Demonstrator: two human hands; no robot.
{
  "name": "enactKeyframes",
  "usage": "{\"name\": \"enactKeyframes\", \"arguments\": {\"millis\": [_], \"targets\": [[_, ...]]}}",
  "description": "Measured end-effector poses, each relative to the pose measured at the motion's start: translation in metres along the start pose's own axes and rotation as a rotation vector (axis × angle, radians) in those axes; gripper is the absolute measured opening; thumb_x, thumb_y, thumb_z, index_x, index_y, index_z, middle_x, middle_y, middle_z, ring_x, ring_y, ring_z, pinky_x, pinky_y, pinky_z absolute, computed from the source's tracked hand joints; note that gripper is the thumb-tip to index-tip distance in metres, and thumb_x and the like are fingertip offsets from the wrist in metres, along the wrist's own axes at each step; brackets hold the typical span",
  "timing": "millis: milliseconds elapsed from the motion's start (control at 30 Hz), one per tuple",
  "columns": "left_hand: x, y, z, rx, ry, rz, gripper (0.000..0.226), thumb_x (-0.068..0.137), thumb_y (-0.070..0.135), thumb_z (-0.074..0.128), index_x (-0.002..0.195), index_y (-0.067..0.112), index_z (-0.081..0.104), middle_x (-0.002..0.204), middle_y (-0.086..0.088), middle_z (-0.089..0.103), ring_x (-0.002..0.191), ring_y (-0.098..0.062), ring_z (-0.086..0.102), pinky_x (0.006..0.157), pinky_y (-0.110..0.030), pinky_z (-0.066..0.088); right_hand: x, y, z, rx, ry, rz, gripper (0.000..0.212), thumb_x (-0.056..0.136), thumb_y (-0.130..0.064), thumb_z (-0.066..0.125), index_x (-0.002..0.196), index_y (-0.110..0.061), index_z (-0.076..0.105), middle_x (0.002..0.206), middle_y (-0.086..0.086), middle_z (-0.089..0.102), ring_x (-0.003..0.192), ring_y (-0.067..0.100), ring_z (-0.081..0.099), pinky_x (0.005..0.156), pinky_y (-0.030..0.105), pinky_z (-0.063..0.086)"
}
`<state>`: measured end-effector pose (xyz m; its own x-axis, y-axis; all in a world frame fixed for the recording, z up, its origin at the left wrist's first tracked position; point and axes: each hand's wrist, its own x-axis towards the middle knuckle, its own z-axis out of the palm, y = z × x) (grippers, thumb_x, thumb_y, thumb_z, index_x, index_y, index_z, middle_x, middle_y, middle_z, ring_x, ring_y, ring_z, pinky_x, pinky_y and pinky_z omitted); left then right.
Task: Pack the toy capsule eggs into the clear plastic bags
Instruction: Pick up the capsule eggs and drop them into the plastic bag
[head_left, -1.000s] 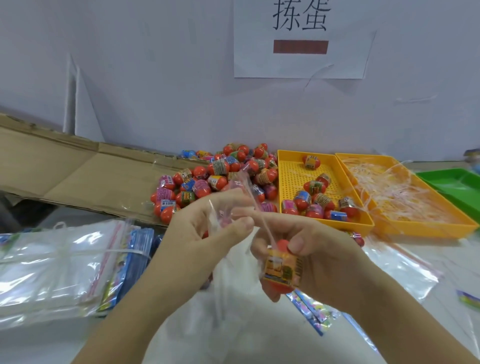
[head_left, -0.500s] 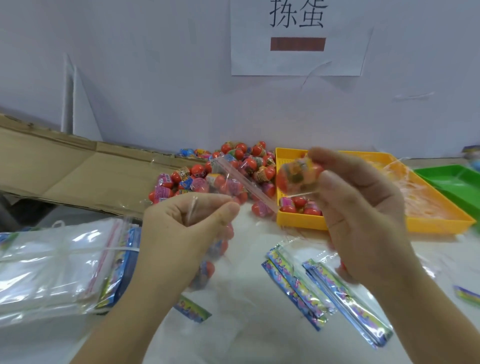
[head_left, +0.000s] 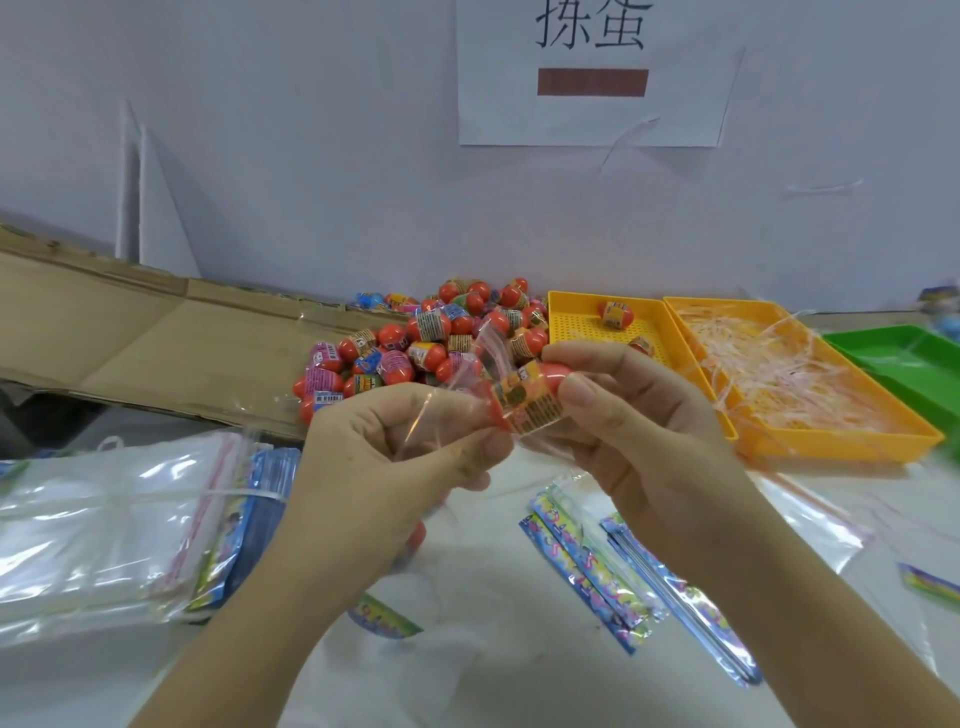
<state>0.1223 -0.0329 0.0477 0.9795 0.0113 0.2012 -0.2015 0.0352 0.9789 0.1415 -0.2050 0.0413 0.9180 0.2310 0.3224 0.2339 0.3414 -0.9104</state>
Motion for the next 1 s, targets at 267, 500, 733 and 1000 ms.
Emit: {"name": "enactKeyframes", "arguments": {"millis": [267,500,733,1000], "targets": [[0.001,-0.001,0.0,-0.093,-0.1,-0.01,0.02,0.05,0.016,0.078,0.068,0.025,0.077,0.062,-0.004,0.072,0.051,-0.014,0.068,0.038,-0.014,0.044,-0.001,-0.003,0.0,-0.137,0.032,-0.023,0.027,0.065,-0.026,0.082,0.092,-0.025,0.076,0.089,0.005,0.074,0.076,0.02,0.069,0.066,0.029,0.056],[0.002,-0.005,-0.001,-0.075,-0.14,-0.012,0.021,0.054,0.012,0.078,0.075,0.019,0.075,0.069,-0.002,0.075,0.057,-0.008,0.07,0.042,-0.013,0.047,-0.004,-0.004,0.004,-0.261,0.083,-0.111,0.019,0.067,-0.025,0.076,0.085,-0.022,0.072,0.083,0.0,0.075,0.073,0.012,0.07,0.065,0.021,0.054],[0.0,-0.005,0.0,0.008,-0.137,0.041,0.02,0.056,0.016,0.08,0.075,0.024,0.075,0.061,0.006,0.071,0.051,0.0,0.065,0.038,-0.01,0.043,-0.01,0.007,0.01,-0.426,0.083,-0.156,0.016,0.074,-0.037,0.072,0.086,-0.027,0.071,0.089,-0.009,0.074,0.09,0.009,0.069,0.08,0.025,0.054],[0.0,-0.005,-0.007,0.074,-0.046,0.128,0.024,0.061,0.04,0.08,0.081,0.028,0.074,0.07,-0.009,0.071,0.059,-0.051,0.053,0.043,-0.063,0.045,-0.019,0.004,0.02,-0.851,0.013,-0.171,0.032,0.082,-0.065,0.041,0.11,-0.064,0.057,0.133,-0.037,0.032,0.133,-0.004,0.017,0.11,0.035,0.02]]}}
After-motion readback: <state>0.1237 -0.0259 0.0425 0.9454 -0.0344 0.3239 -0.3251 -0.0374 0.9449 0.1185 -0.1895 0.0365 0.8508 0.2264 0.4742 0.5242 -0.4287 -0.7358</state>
